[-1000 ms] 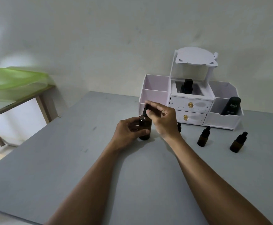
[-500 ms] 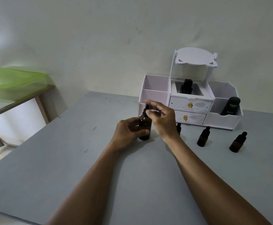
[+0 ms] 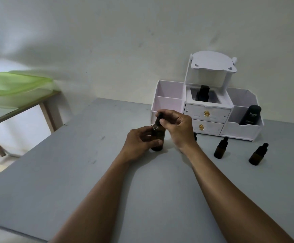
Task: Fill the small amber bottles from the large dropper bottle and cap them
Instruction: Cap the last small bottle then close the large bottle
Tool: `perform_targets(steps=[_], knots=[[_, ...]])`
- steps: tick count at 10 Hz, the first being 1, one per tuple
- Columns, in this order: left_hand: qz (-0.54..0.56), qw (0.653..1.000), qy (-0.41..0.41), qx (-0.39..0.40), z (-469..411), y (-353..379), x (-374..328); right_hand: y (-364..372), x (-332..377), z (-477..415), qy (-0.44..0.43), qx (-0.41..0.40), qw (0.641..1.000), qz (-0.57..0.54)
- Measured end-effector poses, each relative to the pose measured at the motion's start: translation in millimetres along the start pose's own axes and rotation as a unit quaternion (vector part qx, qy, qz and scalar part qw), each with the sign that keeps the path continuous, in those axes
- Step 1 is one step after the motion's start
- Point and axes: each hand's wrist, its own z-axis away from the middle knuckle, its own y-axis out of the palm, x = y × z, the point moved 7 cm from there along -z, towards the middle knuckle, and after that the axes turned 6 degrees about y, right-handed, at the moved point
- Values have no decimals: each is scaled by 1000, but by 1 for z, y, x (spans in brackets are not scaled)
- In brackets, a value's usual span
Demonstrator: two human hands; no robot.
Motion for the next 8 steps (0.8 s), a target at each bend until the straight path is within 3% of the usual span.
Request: perform_targets(steps=[2,6,8], knots=[[1,1000,3,-8,1,0,-2,-3,1,1,-34,-41,995,79],[-1,1000,8,-6,6,2,-7,4,-3,19,-83,-102,986,100],[-24,1000,-11,-1,15,3,-11,7,2,50,-181,-134,957,181]])
